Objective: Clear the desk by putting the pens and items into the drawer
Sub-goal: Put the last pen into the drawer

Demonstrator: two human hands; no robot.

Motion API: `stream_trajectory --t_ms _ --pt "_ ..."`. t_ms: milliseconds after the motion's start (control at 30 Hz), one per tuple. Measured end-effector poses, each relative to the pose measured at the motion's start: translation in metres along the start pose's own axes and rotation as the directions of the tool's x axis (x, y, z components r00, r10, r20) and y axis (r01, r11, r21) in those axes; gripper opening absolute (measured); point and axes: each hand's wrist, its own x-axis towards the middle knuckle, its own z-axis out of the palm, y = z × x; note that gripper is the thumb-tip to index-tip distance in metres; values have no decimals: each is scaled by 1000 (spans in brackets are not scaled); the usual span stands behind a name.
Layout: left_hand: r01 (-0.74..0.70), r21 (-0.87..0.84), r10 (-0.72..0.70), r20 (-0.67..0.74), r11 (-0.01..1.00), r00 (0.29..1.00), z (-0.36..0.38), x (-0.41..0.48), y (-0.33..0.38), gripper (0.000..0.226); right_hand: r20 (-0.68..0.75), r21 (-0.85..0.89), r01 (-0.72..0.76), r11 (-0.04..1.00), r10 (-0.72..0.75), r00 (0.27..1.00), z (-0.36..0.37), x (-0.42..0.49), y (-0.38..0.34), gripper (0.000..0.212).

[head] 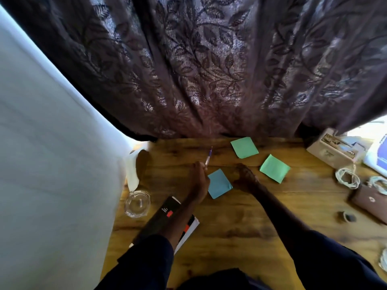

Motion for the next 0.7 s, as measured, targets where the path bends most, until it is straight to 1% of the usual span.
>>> stream_trajectory --t_ms 67,100,133,167,200,233,300,333,367,433,500,567,700 --pt "8 -68 -2 97 998 995 1 -21 14 10 16 93 -19 995 17 1000 0 -12 -5 76" --pt "1 -80 9 126 997 992 6 -28 16 9 -70 117 5 993 3 998 -1 -20 -6 67" --pt "-32 -70 42 152 997 987 10 -40 26 9 -237 171 41 984 1 971 -3 -33 0 54" --pt "-67 -61 77 178 996 981 19 -50 32 8 -374 218 100 971 -11 927 -1 -41 11 40" --pt "-113 -38 118 204 993 972 26 -61 42 10 -447 252 136 958 -9 895 -2 -53 21 28" --pt "-144 -24 145 220 989 965 34 -71 54 13 -462 291 147 945 5 887 -6 -66 31 21" --pt "-196 -27 197 243 980 950 44 -89 77 20 -427 410 125 904 69 902 -12 -88 50 13" --pt "-207 -51 213 269 977 939 47 -99 90 22 -368 494 90 865 115 923 -13 -101 59 11" --pt "-203 -95 222 312 975 924 52 -109 103 24 -318 586 78 807 141 937 -14 -114 71 10" --pt "-203 -148 246 390 968 888 59 -127 124 28 -306 715 98 693 183 934 -19 -138 92 12" --pt "-279 -198 338 406 940 849 71 -144 142 22 -302 800 96 592 260 917 -25 -167 111 6" --pt "-350 -225 415 424 909 805 85 -161 157 20 -274 870 79 487 344 898 -28 -196 132 8" --pt "-431 -253 499 464 866 731 101 -195 193 21 -243 931 82 357 432 868 -23 -239 175 9"
